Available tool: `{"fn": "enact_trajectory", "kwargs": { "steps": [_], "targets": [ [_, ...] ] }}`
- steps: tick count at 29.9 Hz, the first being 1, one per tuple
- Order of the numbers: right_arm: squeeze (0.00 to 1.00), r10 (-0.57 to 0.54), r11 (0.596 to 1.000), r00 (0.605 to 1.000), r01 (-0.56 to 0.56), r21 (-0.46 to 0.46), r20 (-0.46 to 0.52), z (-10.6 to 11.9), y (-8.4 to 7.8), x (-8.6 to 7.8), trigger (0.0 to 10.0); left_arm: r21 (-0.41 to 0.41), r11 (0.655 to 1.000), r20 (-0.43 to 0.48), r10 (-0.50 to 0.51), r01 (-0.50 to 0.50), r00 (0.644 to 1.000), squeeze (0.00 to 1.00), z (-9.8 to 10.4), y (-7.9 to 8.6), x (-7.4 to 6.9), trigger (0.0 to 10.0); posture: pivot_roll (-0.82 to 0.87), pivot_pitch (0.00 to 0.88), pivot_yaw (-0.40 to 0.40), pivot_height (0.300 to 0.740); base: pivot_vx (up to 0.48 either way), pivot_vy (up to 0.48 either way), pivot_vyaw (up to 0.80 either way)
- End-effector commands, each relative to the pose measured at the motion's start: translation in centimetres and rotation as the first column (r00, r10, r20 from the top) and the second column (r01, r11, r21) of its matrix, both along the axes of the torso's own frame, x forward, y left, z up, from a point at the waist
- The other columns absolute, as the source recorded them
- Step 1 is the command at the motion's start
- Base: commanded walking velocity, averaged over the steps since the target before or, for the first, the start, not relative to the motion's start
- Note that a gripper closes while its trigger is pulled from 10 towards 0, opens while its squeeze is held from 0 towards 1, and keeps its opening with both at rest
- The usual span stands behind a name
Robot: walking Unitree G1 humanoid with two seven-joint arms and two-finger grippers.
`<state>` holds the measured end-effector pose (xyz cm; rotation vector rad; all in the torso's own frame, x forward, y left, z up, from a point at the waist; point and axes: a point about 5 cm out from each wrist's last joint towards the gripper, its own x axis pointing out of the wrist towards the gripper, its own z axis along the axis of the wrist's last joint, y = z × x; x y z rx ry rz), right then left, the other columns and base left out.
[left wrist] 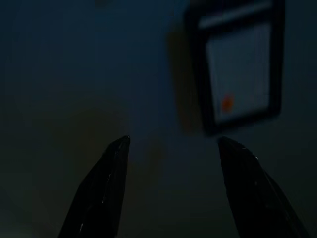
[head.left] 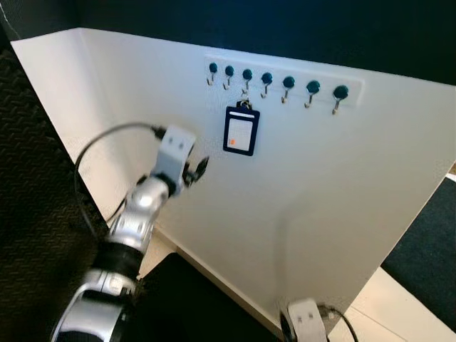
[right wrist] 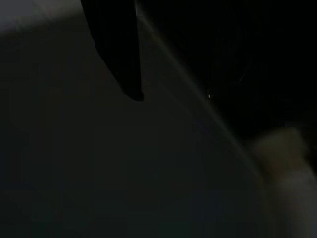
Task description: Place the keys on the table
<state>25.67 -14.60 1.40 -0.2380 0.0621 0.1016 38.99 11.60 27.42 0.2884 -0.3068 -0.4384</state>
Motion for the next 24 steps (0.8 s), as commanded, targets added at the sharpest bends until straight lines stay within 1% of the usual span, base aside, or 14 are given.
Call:
{"fn": "enact_trajectory", "kwargs": {
  "steps": [1,3,4,5,6,7,9,10,14,15,17,22,23,24],
  "targets": [
    [0.00,0.006,1.000,1.000,-0.007,0.027,0.021,0.4,0.4,-0.1,10.0,-0.024,1.000,-0.050,-0.009,0.008,0.999,0.00,-0.5,-0.2,0.3,10.0,0.05,0.179,0.116,0.740,0.000,0.000,0.00],
    [0.00,0.006,1.000,1.000,-0.007,0.027,0.021,0.4,0.4,-0.1,10.0,-0.024,1.000,-0.050,-0.009,0.008,0.999,0.00,-0.5,-0.2,0.3,10.0,0.05,0.179,0.116,0.740,0.000,0.000,0.00],
    [0.00,0.030,0.998,0.994,-0.036,0.051,0.108,2.4,1.4,1.0,10.0,-0.059,0.998,-0.038,-0.038,0.035,0.999,0.00,1.2,-0.9,0.8,10.0,0.05,0.180,0.121,0.740,0.000,0.000,0.00],
    [0.00,0.030,0.998,0.994,-0.036,0.051,0.108,2.4,1.4,1.0,10.0,-0.059,0.998,-0.038,-0.038,0.035,0.999,0.00,1.2,-0.9,0.8,10.0,0.05,0.180,0.121,0.740,0.000,0.000,0.00],
    [0.00,0.048,0.997,0.986,-0.057,0.053,0.157,3.6,1.9,1.5,10.0,-0.070,0.996,-0.027,-0.060,0.058,0.998,0.00,2.1,-1.4,0.9,10.0,0.04,0.180,0.123,0.740,0.000,0.000,0.00],
    [0.00,0.048,0.997,0.986,-0.057,0.053,0.157,3.6,1.9,1.5,10.0,-0.070,0.996,-0.027,-0.060,0.058,0.998,0.00,2.1,-1.4,0.9,10.0,0.04,0.180,0.123,0.740,0.000,0.000,0.00],
    [0.00,0.066,0.995,0.969,-0.081,0.055,0.239,5.7,2.6,2.2,10.0,-0.114,0.987,-0.015,-0.116,0.114,0.993,0.00,3.9,-2.0,1.1,10.0,0.04,0.179,0.128,0.740,0.000,0.000,0.00],
    [0.00,0.066,0.995,0.969,-0.081,0.055,0.239,5.7,2.6,2.2,10.0,-0.114,0.987,-0.015,-0.116,0.114,0.993,0.00,3.9,-2.0,1.1,10.0,0.04,0.179,0.128,0.740,0.000,0.000,0.00],
    [0.00,0.064,0.994,0.948,-0.088,0.066,0.313,8.1,2.8,2.6,10.0,-0.176,0.963,0.007,-0.204,0.202,0.979,0.00,6.3,-2.0,1.0,10.0,0.03,0.176,0.131,0.740,0.000,0.000,0.00],
    [0.00,0.064,0.994,0.948,-0.088,0.066,0.313,8.1,2.8,2.6,10.0,-0.176,0.963,0.007,-0.204,0.202,0.979,0.00,6.3,-2.0,1.0,10.0,0.03,0.176,0.131,0.740,0.000,0.000,0.00],
    [0.00,0.068,0.993,0.937,-0.097,0.068,0.343,9.1,3.0,2.8,10.0,-0.180,0.949,0.019,-0.262,0.261,0.965,0.00,7.2,-2.4,0.8,10.0,0.03,0.172,0.128,0.740,0.000,0.000,0.00],
    [0.00,0.071,0.992,0.929,-0.104,0.071,0.364,10.1,3.1,3.0,10.0,-0.180,0.934,0.017,-0.312,0.310,0.950,0.00,7.5,-3.1,0.6,10.0,0.03,0.169,0.125,0.740,0.000,0.000,0.00],
    [0.00,0.067,0.992,0.917,-0.105,0.076,0.394,11.3,3.1,3.3,10.0,-0.187,0.916,0.009,-0.359,0.355,0.933,0.00,7.6,-4.0,0.5,10.0,0.02,0.165,0.117,0.740,0.000,0.000,0.00],
    [0.00,0.065,0.991,0.913,-0.105,0.077,0.404,11.7,3.1,3.4,10.0,-0.191,0.910,0.009,-0.372,0.367,0.928,0.00,7.7,-4.3,0.4,10.0,0.02,0.165,0.117,0.740,0.000,0.000,0.00]
  ]
}}
